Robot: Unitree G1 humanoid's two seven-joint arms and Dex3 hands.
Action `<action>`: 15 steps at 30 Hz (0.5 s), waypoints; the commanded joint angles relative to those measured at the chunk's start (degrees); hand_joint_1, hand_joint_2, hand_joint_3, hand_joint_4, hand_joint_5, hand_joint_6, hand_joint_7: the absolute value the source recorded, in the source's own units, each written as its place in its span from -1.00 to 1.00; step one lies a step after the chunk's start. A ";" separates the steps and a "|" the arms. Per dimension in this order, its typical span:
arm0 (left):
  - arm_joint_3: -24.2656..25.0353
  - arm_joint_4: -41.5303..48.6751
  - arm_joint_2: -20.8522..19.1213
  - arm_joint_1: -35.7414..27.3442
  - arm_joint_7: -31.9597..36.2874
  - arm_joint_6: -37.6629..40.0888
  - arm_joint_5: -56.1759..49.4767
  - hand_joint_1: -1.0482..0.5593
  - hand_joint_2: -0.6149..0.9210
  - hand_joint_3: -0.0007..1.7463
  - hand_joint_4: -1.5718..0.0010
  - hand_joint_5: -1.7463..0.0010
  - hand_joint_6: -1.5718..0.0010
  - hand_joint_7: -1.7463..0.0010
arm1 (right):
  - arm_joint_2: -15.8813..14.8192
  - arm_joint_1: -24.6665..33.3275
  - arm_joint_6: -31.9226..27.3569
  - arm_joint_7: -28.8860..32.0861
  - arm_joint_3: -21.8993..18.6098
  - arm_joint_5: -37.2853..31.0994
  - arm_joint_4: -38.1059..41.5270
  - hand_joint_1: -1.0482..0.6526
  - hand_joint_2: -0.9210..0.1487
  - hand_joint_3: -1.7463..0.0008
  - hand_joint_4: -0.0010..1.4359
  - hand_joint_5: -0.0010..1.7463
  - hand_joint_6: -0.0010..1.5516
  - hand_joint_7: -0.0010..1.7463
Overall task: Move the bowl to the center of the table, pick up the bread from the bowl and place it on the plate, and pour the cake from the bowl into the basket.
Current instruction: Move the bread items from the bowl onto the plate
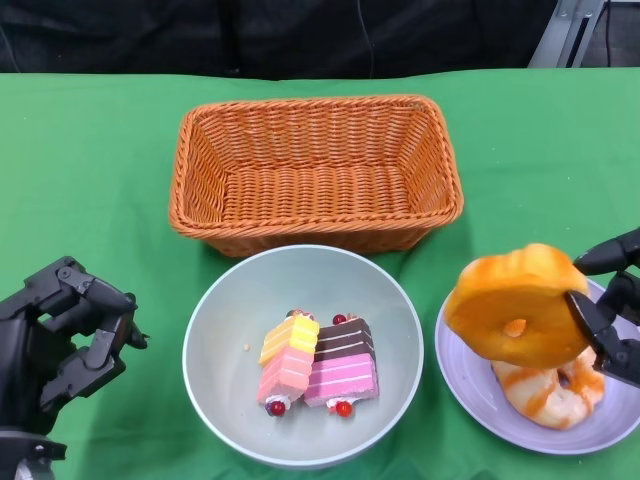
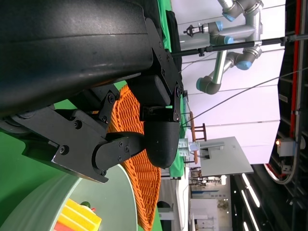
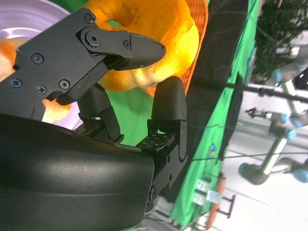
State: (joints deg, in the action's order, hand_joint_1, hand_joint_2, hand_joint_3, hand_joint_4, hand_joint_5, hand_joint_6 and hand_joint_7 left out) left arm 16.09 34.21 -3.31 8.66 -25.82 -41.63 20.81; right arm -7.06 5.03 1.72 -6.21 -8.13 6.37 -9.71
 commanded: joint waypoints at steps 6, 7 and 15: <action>0.57 -0.28 -1.25 -0.29 -0.21 0.40 0.42 0.18 0.67 -0.14 -0.11 -0.72 -0.15 -0.37 | -1.83 -0.88 -5.56 -0.07 -1.86 0.70 1.57 0.07 -0.70 0.14 -0.01 1.00 -0.29 0.83; 0.57 -0.31 -1.27 -0.33 -0.22 0.47 0.42 0.18 0.67 -0.14 -0.12 -0.72 -0.15 -0.37 | -2.03 -0.83 -6.27 0.32 -1.81 0.05 1.57 0.07 -0.71 0.15 -0.01 1.00 -0.30 0.83; 0.61 -0.22 -1.44 -0.55 -0.05 0.07 -0.16 0.20 0.68 -0.13 -0.13 -0.72 -0.16 -0.36 | -2.37 -0.70 -8.68 0.19 -1.91 -0.68 1.90 0.10 -0.83 0.26 -0.06 1.00 -0.34 0.84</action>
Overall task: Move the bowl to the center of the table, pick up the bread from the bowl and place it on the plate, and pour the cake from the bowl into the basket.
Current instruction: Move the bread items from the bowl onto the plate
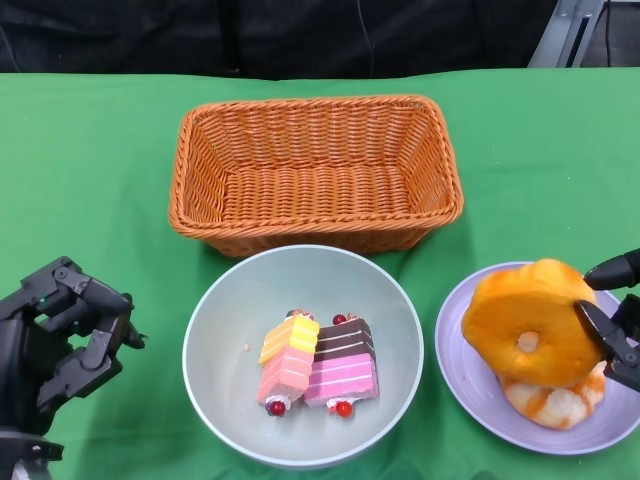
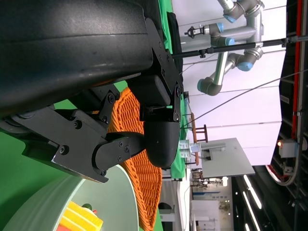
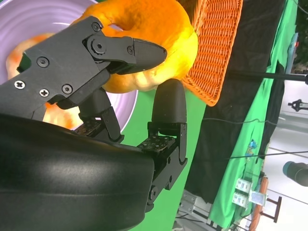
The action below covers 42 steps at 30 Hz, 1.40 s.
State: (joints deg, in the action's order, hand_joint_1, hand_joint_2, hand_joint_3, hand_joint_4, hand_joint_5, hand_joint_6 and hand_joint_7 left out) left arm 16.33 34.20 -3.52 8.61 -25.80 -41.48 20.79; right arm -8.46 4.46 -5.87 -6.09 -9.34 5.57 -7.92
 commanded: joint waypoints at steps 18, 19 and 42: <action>0.43 0.01 -1.27 -0.50 0.15 0.06 -0.34 0.18 0.70 -0.18 -0.13 -0.71 -0.16 -0.36 | -0.65 -3.46 -8.62 0.99 -1.60 1.05 5.28 0.11 -1.00 0.50 -0.06 1.00 -0.30 0.71; 0.43 -0.01 -1.24 -0.51 -0.16 0.18 -0.06 0.18 0.71 -0.18 -0.13 -0.71 -0.16 -0.36 | -0.50 -3.59 -8.75 1.18 -1.58 1.01 5.40 0.11 -1.00 0.50 -0.06 1.00 -0.30 0.71; 0.31 0.70 -1.34 -0.64 -0.20 -0.50 -0.39 0.17 0.75 -0.23 -0.10 -0.74 -0.15 -0.35 | 0.12 -2.61 -4.14 2.22 1.25 -4.27 6.34 0.07 -1.00 0.49 -0.16 0.55 -0.10 0.08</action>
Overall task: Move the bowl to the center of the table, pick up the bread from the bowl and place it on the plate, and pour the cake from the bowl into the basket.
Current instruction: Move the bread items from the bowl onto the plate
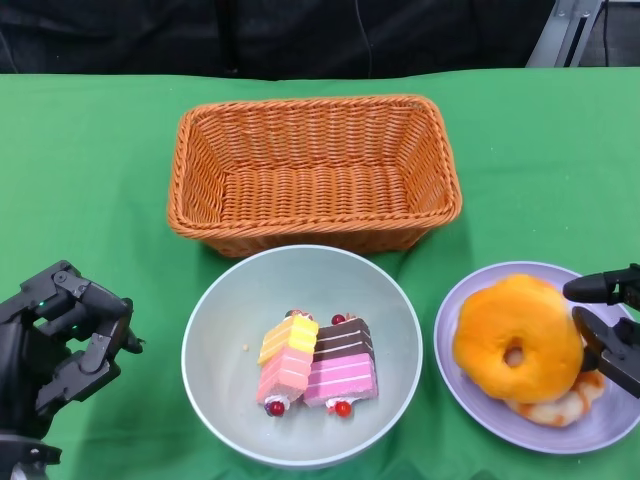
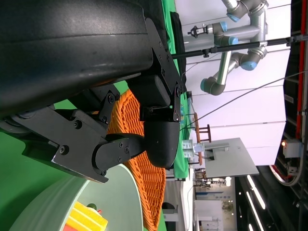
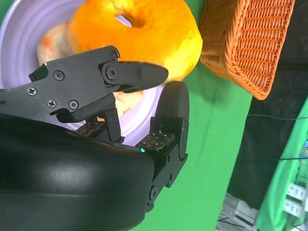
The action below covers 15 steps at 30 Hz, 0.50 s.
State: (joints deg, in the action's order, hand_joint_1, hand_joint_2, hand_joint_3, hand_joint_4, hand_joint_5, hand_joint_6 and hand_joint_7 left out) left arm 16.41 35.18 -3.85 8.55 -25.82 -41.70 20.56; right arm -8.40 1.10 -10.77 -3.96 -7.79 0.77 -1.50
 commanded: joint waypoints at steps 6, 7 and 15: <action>0.18 -0.31 -1.01 -0.65 -0.88 -0.30 0.28 0.16 0.76 -0.27 -0.10 -0.75 -0.15 -0.36 | 0.82 1.18 2.17 1.43 -0.12 -0.29 -0.03 0.05 -1.00 0.59 -0.20 0.48 -0.10 -0.04; 0.21 0.02 -1.08 -0.52 -0.99 -0.64 0.21 0.16 0.77 -0.27 -0.10 -0.75 -0.15 -0.36 | 0.81 1.28 2.24 1.49 0.03 -0.47 -0.12 0.05 -1.00 0.59 -0.22 0.48 -0.11 -0.05; 0.50 0.52 -0.96 -0.14 -1.75 -0.24 0.85 0.18 0.76 -0.26 -0.11 -0.76 -0.16 -0.35 | 1.09 1.17 2.99 1.68 0.02 -0.59 0.38 0.04 -1.00 0.61 -0.31 0.46 -0.15 -0.11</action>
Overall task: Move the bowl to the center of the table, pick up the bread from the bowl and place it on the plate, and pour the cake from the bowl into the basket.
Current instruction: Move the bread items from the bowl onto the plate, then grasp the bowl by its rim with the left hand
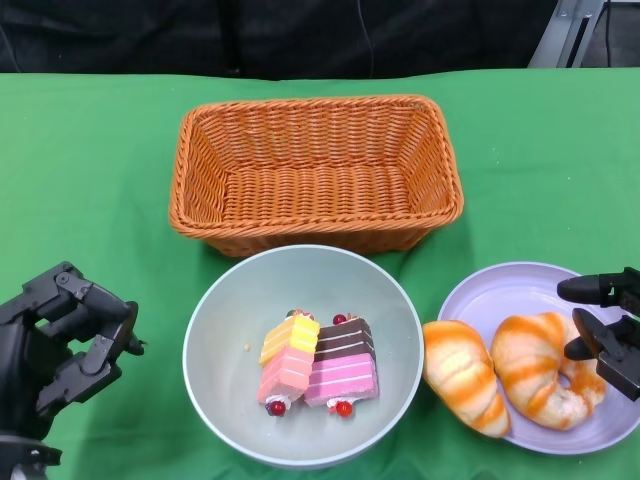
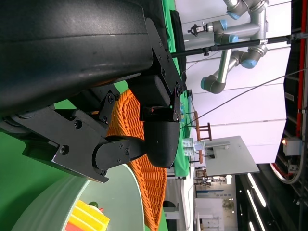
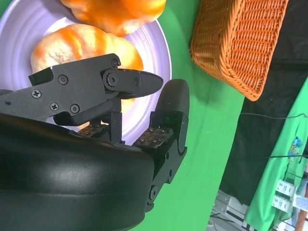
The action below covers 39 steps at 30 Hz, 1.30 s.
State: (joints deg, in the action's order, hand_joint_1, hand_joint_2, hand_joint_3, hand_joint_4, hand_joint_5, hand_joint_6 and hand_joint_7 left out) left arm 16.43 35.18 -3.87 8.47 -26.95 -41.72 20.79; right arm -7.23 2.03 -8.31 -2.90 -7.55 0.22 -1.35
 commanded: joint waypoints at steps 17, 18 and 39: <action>0.52 0.61 -0.63 -0.19 -0.37 -0.60 0.15 0.16 0.75 -0.23 -0.10 -0.76 -0.16 -0.36 | 0.35 1.00 4.92 1.61 0.12 -1.38 0.10 -0.11 -1.00 0.76 -0.25 -0.01 -0.07 -0.60; 0.46 0.43 -0.57 -0.28 -0.35 -0.39 0.18 0.17 0.75 -0.23 -0.10 -0.75 -0.16 -0.36 | 0.42 0.99 4.98 1.70 0.12 -1.37 -0.10 -0.11 -1.00 0.77 -0.24 -0.02 -0.06 -0.61; -0.38 3.23 -1.28 -0.02 -1.98 -5.71 -0.84 -0.10 0.98 -0.98 -0.31 0.92 -0.24 1.00 | 8.65 -0.03 17.94 -4.96 -4.83 17.31 -7.38 0.06 -0.51 -0.07 -0.23 0.62 -0.15 -0.03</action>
State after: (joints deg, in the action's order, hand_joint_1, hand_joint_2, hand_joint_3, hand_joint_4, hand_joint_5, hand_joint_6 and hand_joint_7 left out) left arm 15.81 38.72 -4.24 8.63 -28.40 -47.77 18.97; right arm 1.31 1.45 7.18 -7.35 -12.34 17.29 -9.16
